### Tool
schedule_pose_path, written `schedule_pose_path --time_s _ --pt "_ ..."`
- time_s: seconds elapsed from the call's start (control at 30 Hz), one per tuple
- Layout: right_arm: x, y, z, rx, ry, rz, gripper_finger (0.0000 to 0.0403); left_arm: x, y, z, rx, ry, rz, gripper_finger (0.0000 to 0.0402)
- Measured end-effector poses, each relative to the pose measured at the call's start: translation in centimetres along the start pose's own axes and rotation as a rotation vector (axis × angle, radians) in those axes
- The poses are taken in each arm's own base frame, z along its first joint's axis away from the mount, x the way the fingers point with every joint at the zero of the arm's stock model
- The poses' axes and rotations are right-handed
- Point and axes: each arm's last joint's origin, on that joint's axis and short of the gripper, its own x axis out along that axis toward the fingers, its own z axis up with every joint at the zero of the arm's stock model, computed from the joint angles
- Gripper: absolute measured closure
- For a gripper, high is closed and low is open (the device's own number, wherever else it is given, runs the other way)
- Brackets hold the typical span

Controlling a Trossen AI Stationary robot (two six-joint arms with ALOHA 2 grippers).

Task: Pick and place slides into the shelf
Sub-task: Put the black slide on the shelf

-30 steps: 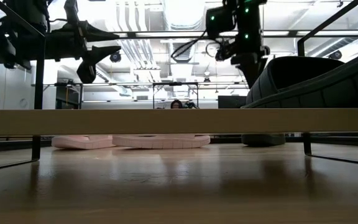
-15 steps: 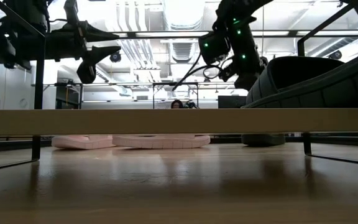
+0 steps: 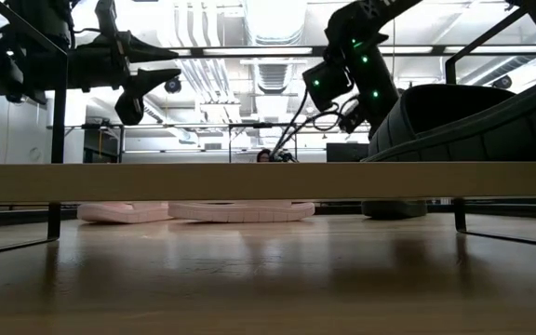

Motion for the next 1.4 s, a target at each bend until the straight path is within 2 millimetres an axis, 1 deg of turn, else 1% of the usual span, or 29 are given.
schedule_pose_path --time_s 0.07,0.17,0.27,0.43,0.73,0.9,1.03,1.3,1.4 --pt "0.2 0.0 0.2 0.002 -0.015 -0.035 0.0102 0.0 0.0 0.0 0.000 0.000 0.000 0.0292" --pt "0.4 0.1 0.6 0.023 -0.045 -0.012 0.0095 0.0 0.0 0.0 0.000 0.000 0.000 0.0292" --pt "1.1 0.5 0.9 0.011 -0.064 0.033 0.0095 0.0 0.0 0.0 0.000 0.000 0.000 0.0292" --pt "2.4 1.0 1.0 -0.018 -0.028 0.034 0.0100 0.0 0.0 0.0 -0.005 0.001 -0.001 0.0292" --pt "4.5 0.3 1.2 0.017 0.014 0.038 0.0098 0.0 0.0 0.0 -0.007 0.001 -0.001 0.0292" --pt "5.3 -0.4 1.3 0.042 0.032 0.044 0.0106 0.0 0.0 0.0 -0.007 0.001 -0.001 0.0292" --pt "5.6 -0.8 1.6 0.075 0.012 0.052 0.0116 0.0 0.0 0.0 -0.007 0.001 -0.001 0.0292" --pt "5.8 -1.0 2.2 0.111 -0.028 0.061 0.0146 0.0 0.0 0.0 -0.006 0.000 -0.001 0.0292" --pt "6.1 -1.2 2.1 0.118 -0.019 0.062 0.0159 0.0 0.0 0.0 -0.006 0.000 -0.001 0.0292"
